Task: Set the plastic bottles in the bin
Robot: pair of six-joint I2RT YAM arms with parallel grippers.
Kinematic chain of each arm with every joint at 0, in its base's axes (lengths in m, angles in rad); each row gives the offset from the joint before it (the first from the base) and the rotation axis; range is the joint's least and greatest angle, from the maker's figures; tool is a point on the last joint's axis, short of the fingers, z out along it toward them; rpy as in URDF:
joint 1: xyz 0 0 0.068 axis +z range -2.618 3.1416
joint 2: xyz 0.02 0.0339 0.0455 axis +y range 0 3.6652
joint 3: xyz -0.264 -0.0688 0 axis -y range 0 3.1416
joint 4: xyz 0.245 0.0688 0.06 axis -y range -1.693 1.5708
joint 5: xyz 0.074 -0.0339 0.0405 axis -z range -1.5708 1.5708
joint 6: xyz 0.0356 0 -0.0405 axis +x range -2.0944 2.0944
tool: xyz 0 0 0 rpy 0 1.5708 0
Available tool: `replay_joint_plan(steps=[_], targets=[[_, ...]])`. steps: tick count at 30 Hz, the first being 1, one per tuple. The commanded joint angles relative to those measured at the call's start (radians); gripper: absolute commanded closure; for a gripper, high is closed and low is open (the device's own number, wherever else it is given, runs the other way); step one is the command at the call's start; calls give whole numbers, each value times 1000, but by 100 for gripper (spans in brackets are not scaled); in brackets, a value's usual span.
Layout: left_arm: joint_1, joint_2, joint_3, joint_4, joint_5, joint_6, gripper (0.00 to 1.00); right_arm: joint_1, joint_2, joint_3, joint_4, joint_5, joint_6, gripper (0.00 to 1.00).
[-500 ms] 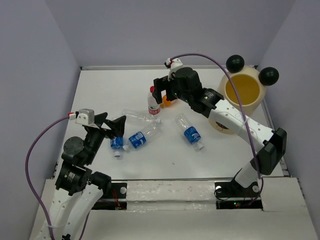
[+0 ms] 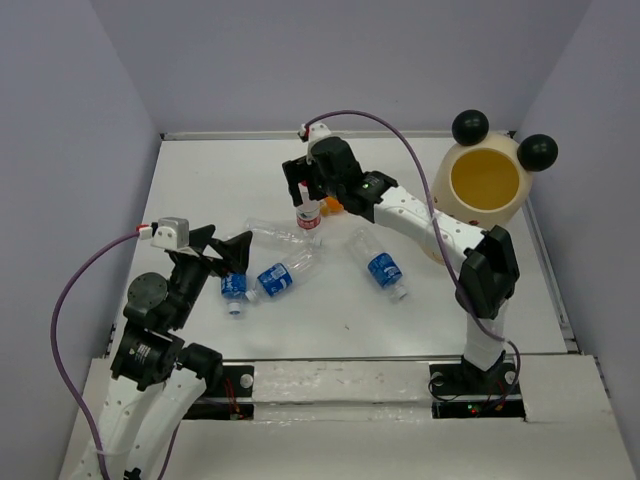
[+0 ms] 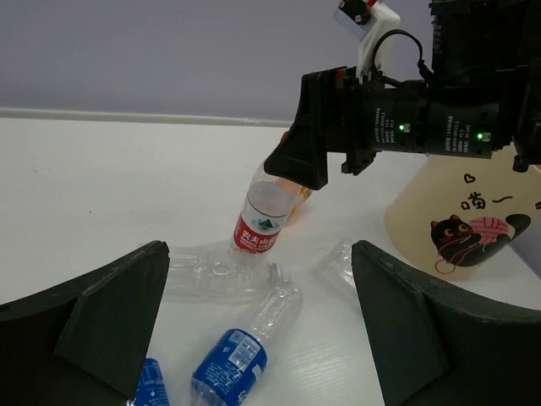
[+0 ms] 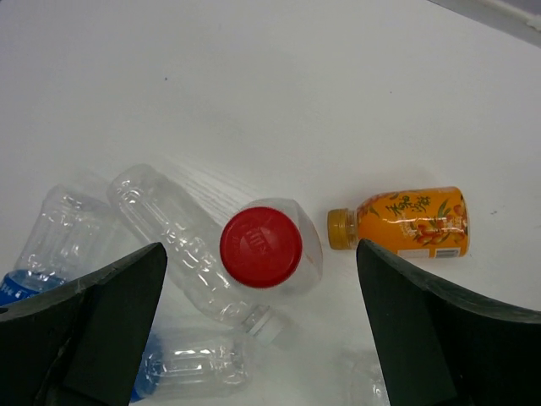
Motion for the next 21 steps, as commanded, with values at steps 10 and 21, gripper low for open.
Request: replay_joint_plan(steps=[10, 21], targets=[[-4, 26, 33, 48, 14, 15, 1, 6, 111, 161, 50, 76, -45, 49], [-8, 19, 32, 51, 12, 14, 1, 15, -69, 181, 125, 91, -51, 100]])
